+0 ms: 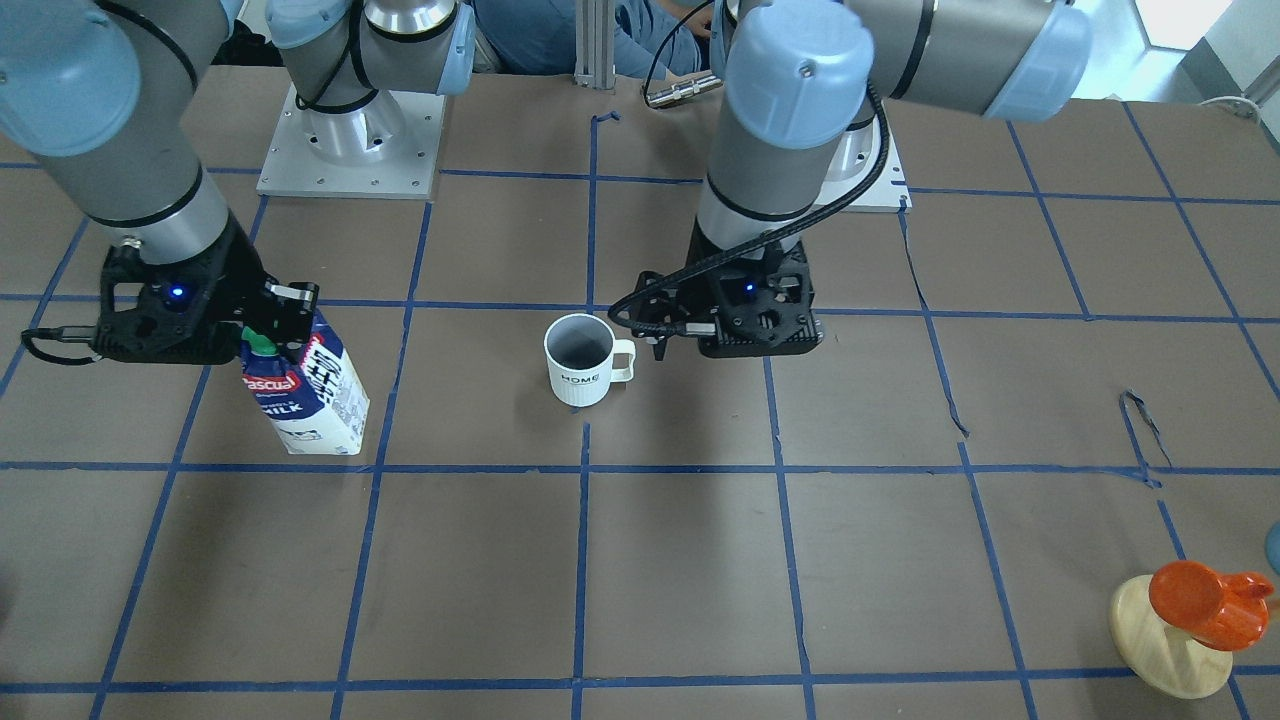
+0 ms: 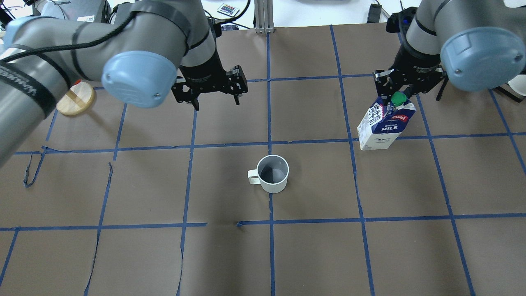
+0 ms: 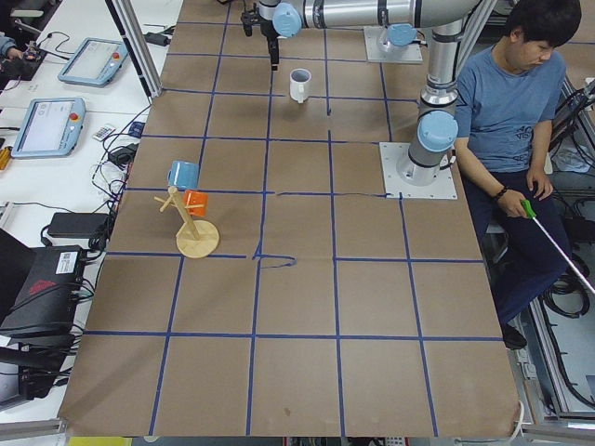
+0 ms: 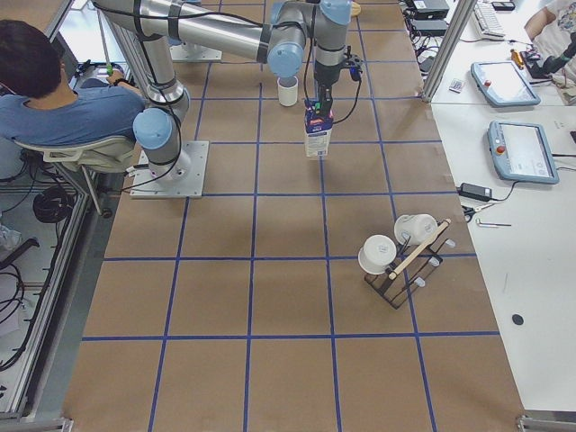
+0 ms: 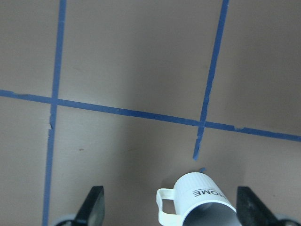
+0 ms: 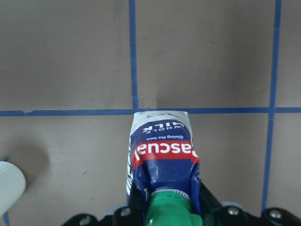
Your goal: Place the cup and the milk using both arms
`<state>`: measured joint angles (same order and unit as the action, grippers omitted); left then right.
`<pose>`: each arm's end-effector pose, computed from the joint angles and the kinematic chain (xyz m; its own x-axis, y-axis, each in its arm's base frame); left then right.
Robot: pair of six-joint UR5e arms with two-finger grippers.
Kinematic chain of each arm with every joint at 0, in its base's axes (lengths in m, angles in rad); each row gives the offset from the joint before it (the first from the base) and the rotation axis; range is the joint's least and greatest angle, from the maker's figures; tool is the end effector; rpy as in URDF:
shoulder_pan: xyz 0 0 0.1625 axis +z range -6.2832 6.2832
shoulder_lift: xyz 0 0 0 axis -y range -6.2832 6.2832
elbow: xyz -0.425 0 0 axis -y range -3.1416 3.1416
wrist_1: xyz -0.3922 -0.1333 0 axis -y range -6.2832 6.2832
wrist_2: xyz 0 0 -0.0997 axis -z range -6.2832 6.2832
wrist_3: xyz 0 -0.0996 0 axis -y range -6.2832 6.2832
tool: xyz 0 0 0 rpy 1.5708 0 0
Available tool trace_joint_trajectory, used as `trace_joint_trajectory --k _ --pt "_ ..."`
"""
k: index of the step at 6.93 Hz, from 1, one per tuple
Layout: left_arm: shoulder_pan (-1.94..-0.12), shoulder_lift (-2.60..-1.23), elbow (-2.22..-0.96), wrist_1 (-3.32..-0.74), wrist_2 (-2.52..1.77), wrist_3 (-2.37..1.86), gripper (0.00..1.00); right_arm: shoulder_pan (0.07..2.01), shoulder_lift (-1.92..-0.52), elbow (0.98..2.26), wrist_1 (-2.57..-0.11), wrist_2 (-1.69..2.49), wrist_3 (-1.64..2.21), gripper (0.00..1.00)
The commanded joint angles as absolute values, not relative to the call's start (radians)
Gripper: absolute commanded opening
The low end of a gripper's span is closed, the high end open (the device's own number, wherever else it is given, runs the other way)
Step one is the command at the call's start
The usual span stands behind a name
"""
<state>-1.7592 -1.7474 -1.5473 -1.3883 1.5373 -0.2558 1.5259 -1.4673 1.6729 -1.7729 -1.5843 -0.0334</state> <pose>-0.2400 -0.5293 0.4245 -0.9970 -0.0664 0.0398 -0.0672 0.9975 -0.0200 0.1082 -0.5326 0.4052 -0.9998 0.0114 0.0134 0.0115 0.9999 0.0039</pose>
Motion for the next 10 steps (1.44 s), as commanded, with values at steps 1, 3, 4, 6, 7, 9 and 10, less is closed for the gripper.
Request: trace_joint_trajectory --k 1,3,4,6,7,9,10 --pt "-1.640 -1.643 -1.536 -1.507 1.536 -0.112 1.00 1.636 -1.441 1.675 -1.782 -1.549 0.102 0.20" --pt "-1.592 -1.618 -1.531 -1.511 1.495 -0.098 1.00 1.727 -1.411 1.674 -1.786 -1.551 0.173 0.20" --pt "-1.530 -1.624 -1.517 -1.514 1.442 -0.095 1.00 1.755 -1.404 1.675 -1.784 -1.551 0.219 0.20" --pt "-1.522 -1.618 -1.519 -1.531 1.535 -0.086 1.00 1.805 -1.397 1.680 -1.786 -1.551 0.229 0.20" --pt "-1.522 -1.621 -1.516 -1.529 1.536 -0.083 1.00 1.810 -1.396 1.684 -1.786 -1.551 0.226 0.20" --pt "-1.523 -1.623 -1.517 -1.529 1.539 -0.062 1.00 1.821 -1.393 1.692 -1.787 -1.551 0.227 0.20" --pt "-1.522 -1.623 -1.514 -1.526 1.542 -0.052 1.00 1.827 -1.387 1.692 -1.792 -1.549 0.227 0.20"
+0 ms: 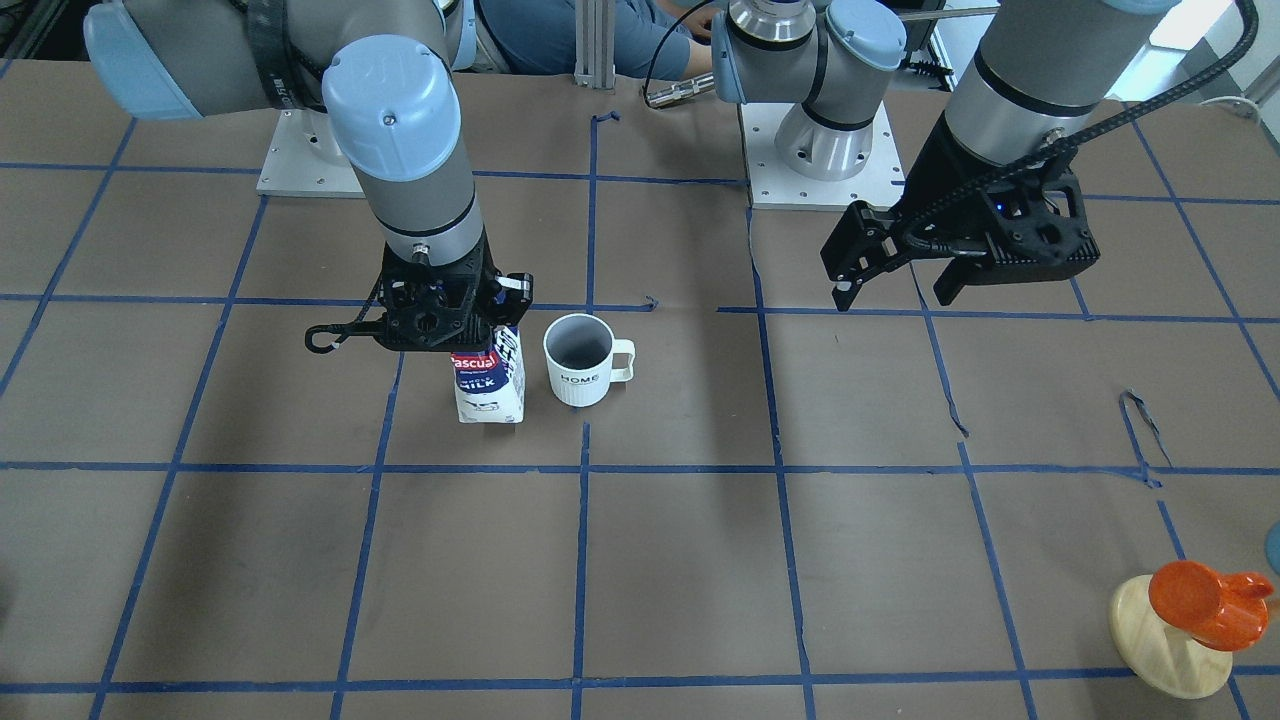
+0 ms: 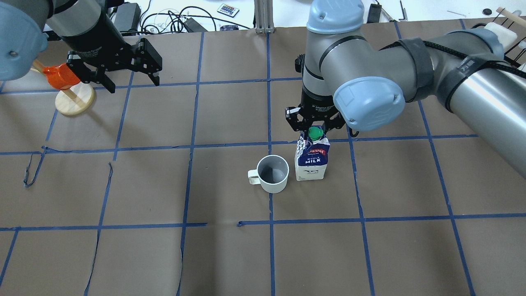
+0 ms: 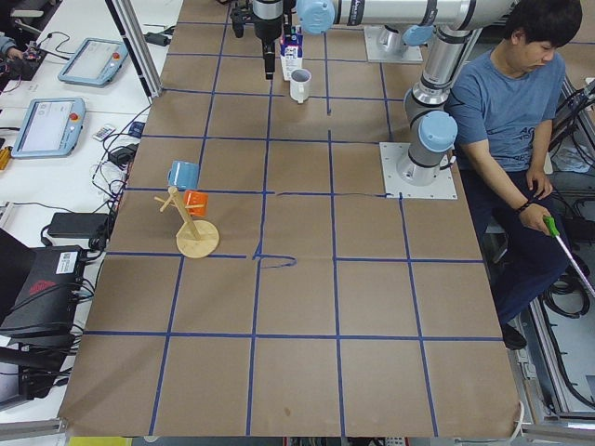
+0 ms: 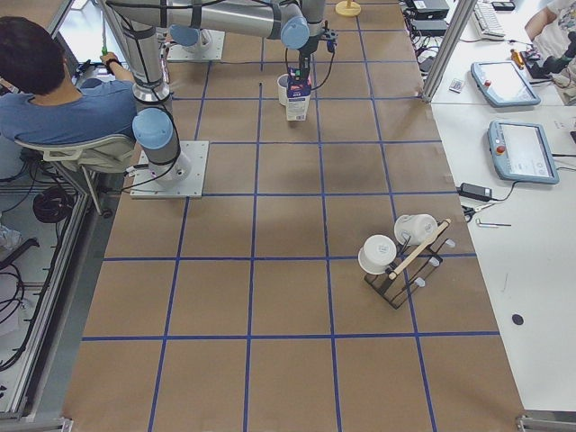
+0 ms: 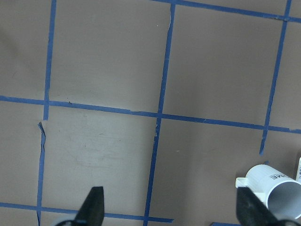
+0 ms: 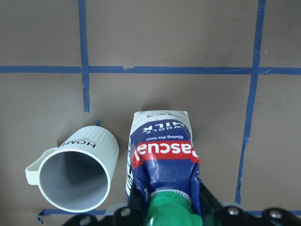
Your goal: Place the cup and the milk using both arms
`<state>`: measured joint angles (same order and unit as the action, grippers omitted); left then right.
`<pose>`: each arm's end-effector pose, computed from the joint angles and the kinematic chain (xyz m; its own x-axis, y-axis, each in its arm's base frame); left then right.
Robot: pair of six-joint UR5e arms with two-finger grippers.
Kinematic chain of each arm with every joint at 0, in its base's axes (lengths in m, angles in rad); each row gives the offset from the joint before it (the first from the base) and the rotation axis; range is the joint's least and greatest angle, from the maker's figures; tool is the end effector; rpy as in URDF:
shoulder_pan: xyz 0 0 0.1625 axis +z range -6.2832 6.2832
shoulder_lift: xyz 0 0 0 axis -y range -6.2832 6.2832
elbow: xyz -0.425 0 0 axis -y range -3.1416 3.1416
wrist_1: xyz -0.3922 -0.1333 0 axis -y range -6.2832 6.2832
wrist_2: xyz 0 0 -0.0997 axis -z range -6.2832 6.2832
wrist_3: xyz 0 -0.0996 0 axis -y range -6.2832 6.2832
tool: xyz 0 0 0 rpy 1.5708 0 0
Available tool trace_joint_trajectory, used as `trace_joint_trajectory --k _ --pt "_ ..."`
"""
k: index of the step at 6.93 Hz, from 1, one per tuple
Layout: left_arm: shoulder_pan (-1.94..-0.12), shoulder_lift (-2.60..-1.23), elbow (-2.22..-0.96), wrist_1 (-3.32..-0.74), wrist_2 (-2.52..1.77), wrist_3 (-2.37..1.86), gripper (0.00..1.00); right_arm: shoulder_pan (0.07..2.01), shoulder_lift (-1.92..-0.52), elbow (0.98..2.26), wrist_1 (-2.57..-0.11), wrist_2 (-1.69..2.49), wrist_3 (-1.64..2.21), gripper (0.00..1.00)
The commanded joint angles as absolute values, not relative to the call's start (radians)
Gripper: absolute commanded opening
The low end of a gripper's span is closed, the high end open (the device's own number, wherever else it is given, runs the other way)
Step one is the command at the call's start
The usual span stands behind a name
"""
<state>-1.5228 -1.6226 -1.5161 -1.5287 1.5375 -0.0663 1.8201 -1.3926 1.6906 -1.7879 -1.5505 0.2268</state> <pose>-0.1116 -0.5242 0.4931 -0.9930 -0.1125 0.0362 -0.1140 0.9926 -0.0427 0.2648 -0.4914 0.3583 -0.9998 -0.0216 -0.0015 -0.0217 0.9963 0.0833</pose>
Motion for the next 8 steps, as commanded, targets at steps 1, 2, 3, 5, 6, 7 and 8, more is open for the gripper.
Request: trace_joint_trajectory --k 1,2,3,5,6,7,8 --pt "-1.522 -1.623 -1.514 -1.526 1.543 -0.052 1.00 1.842 -1.381 1.692 -1.802 -1.549 0.229 0.20" --pt "-1.522 -1.623 -1.514 -1.525 1.543 -0.052 1.00 1.844 -1.381 1.692 -1.801 -1.549 0.229 0.20" --pt "-1.522 -1.618 -1.516 -1.526 1.543 -0.052 1.00 1.845 -1.381 1.692 -1.799 -1.549 0.229 0.20" --pt "-1.522 -1.615 -1.520 -1.526 1.543 -0.054 1.00 1.844 -1.376 1.695 -1.799 -1.551 0.229 0.57" --pt "-1.522 -1.614 -1.520 -1.528 1.543 -0.054 1.00 1.844 -1.374 1.692 -1.801 -1.549 0.229 0.78" --pt "-1.522 -1.611 -1.526 -1.528 1.545 -0.054 1.00 1.842 -1.374 1.692 -1.805 -1.548 0.229 0.90" --pt "-1.522 -1.605 -1.528 -1.529 1.545 -0.054 1.00 1.842 -1.374 1.681 -1.807 -1.549 0.230 1.00"
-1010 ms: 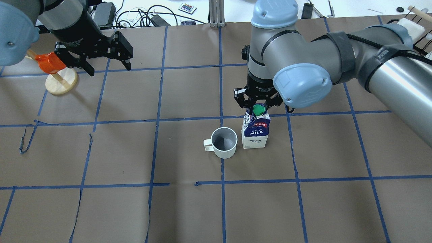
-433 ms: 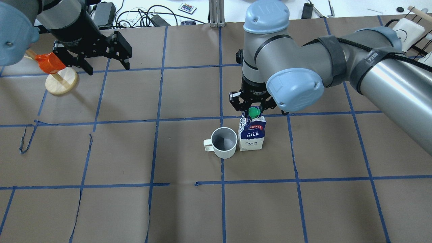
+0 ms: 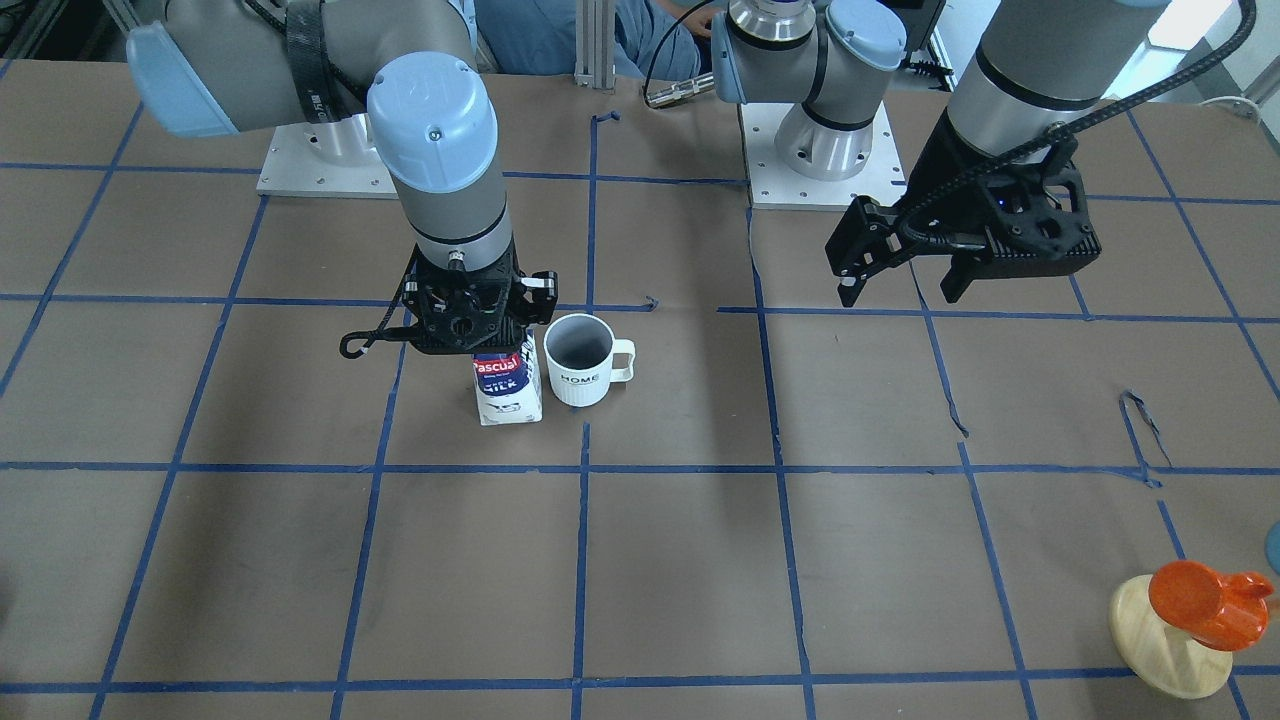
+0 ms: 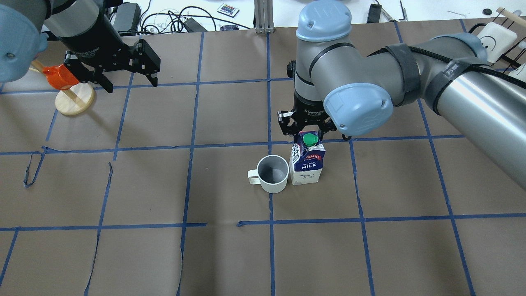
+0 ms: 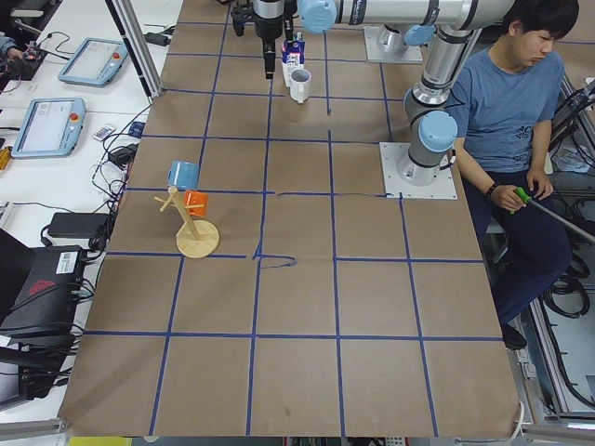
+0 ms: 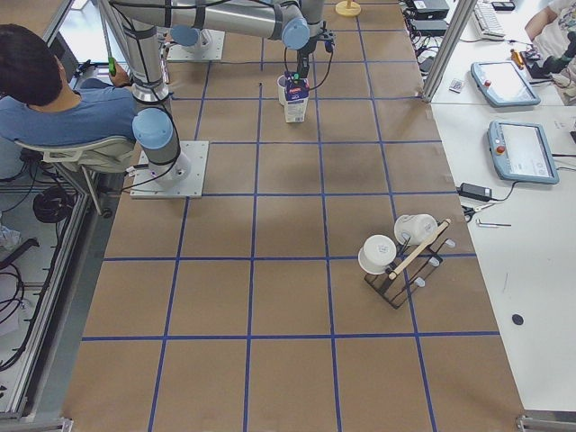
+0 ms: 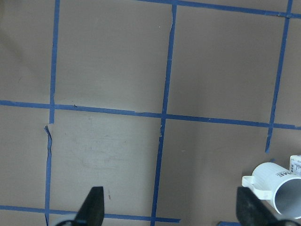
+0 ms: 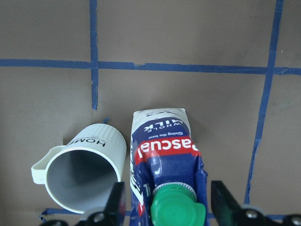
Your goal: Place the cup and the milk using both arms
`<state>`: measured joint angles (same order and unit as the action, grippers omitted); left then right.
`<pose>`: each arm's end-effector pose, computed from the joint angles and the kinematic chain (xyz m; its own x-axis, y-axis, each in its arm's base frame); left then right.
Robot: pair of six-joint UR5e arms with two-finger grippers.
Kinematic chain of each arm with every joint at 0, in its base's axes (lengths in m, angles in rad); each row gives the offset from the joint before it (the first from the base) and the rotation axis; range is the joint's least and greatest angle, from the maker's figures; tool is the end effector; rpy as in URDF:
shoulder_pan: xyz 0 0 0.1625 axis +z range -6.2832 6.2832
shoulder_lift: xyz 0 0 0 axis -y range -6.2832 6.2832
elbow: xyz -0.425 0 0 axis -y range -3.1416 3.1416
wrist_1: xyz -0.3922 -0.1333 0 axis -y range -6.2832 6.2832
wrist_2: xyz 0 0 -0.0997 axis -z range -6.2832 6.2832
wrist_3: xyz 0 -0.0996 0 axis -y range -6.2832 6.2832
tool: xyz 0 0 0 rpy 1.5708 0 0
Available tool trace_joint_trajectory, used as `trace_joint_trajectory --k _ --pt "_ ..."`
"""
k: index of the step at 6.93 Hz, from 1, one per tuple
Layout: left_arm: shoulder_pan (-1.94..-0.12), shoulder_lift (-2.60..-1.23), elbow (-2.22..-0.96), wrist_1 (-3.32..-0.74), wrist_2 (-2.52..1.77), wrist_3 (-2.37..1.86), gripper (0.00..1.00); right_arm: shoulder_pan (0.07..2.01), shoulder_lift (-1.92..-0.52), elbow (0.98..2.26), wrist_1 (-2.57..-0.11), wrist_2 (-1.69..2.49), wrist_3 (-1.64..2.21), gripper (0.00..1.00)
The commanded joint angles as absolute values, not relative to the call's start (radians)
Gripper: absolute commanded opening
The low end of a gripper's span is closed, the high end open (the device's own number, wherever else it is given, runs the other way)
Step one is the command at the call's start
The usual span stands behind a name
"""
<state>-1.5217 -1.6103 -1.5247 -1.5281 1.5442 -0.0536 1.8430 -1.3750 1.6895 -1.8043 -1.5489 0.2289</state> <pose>-0.1106 -0.5195 0.4952 -0.9944 -0.1011 0.0292 -0.1024 0.9936 -0.0478 0.2775 -0.4904 0.3507 -0.9991 -0.0423 -0.0029 -0.0424 0.9956 0.0837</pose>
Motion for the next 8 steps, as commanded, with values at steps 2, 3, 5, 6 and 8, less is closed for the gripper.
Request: trace_joint_trajectory --k 2,3,5,6,8 --pt "-1.522 -1.605 -1.528 -1.529 1.546 -0.054 1.00 1.795 -1.384 1.634 -1.793 -1.569 0.216 1.00" --pt "-1.522 -1.605 -1.528 -1.529 1.545 -0.054 1.00 1.758 -1.400 1.591 -1.763 -1.568 0.213 1.00" --pt "-1.522 -1.605 -1.528 -1.529 1.545 -0.054 1.00 1.659 -1.454 1.542 -1.616 -1.568 0.212 1.00" --pt "-1.522 -1.605 -1.528 -1.529 1.546 -0.054 1.00 1.622 -1.491 1.540 -1.594 -1.568 0.165 1.00" --pt "-1.522 -1.605 -1.528 -1.529 1.545 -0.054 1.00 1.573 -1.541 1.543 -1.592 -1.583 0.039 1.00"
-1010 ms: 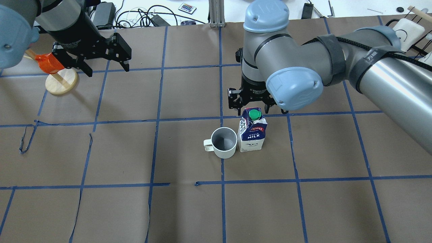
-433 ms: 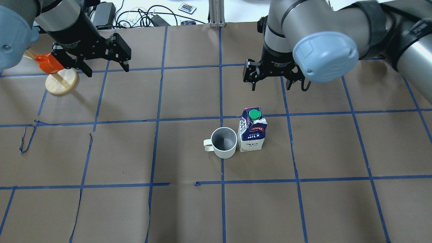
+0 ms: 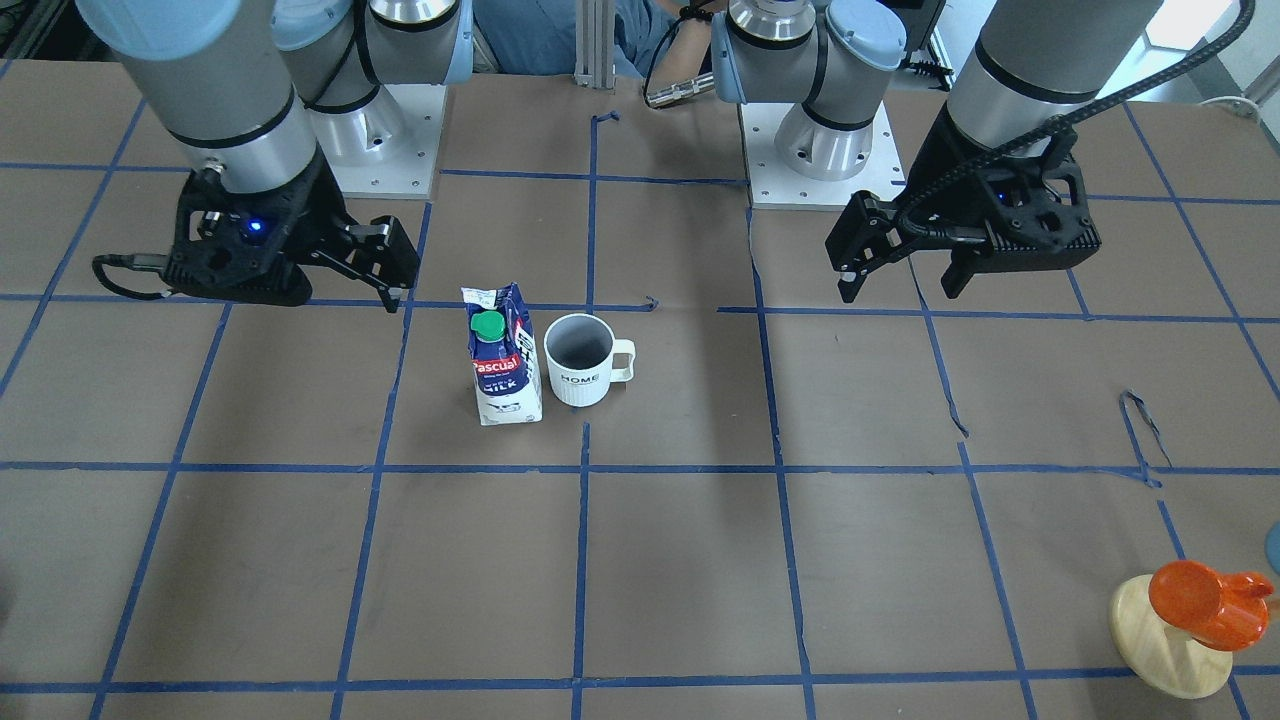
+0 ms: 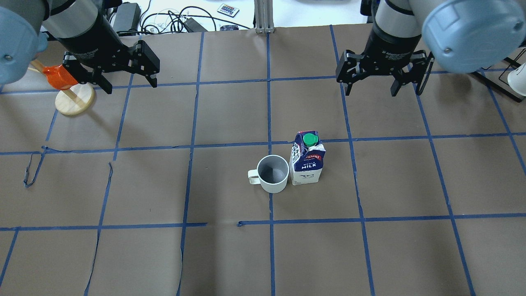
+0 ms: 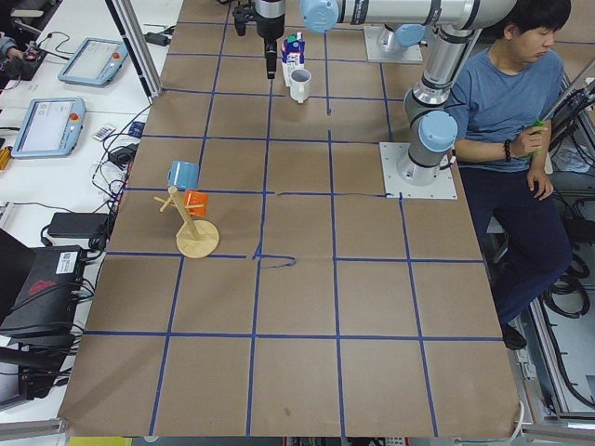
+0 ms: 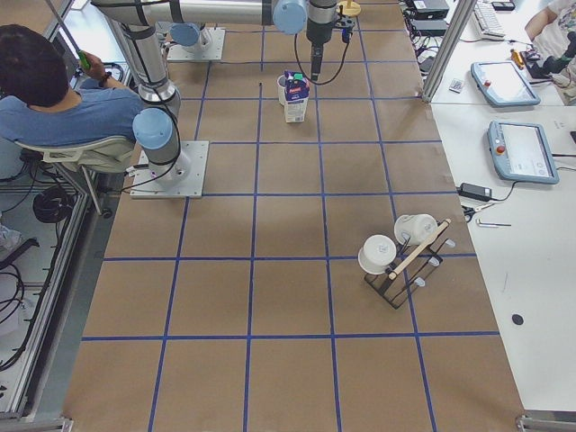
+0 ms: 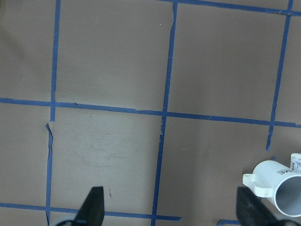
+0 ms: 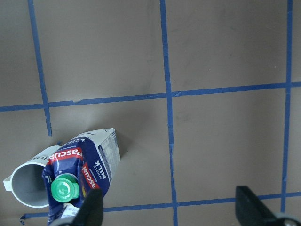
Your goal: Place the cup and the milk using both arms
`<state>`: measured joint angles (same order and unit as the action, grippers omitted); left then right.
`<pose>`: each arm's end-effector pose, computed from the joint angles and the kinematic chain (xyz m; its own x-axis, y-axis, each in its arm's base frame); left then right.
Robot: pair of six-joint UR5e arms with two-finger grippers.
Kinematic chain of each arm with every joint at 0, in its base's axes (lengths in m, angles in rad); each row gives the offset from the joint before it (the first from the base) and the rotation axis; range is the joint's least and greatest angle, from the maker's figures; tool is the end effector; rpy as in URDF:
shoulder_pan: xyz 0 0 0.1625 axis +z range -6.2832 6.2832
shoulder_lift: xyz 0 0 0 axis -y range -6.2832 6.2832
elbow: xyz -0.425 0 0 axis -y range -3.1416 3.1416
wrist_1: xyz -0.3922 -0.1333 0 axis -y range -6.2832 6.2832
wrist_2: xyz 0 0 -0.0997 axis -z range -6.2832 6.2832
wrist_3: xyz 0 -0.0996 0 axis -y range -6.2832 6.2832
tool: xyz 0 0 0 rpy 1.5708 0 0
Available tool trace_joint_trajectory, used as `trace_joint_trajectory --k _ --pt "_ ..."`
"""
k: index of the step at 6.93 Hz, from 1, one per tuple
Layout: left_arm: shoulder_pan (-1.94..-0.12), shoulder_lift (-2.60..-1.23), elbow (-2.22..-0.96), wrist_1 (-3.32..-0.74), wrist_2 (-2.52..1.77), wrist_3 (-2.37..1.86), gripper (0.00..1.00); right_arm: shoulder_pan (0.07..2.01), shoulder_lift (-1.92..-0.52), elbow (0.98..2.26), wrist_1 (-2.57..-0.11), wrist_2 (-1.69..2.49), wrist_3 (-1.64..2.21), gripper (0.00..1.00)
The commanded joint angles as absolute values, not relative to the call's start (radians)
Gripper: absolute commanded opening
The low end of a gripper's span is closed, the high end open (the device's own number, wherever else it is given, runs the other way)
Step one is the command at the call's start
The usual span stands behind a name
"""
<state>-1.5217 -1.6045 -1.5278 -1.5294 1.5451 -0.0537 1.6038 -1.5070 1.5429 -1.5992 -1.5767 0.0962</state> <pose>-0.1106 -0.5172 0.4965 -0.9945 -0.1012 0.0283 -0.1025 0.9935 -0.0492 0.1497 -0.5133 0.4722 -0.9980 0.0631 0.0066 0.0632 0.9980 0.0069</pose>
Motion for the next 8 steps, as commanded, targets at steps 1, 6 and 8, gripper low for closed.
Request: trace_joint_trajectory --k 1,6,8 --pt "-1.522 -1.605 -1.528 -1.529 1.545 -0.054 1.00 1.547 -1.545 1.545 -1.579 -1.629 0.035 1.00" --pt "-1.522 -1.605 -1.529 -1.529 1.545 -0.054 1.00 1.543 -1.552 1.546 -1.562 -1.640 0.038 1.00" --pt "-1.522 -1.605 -1.529 -1.529 1.545 -0.054 1.00 1.543 -1.552 1.546 -1.563 -1.638 0.038 1.00"
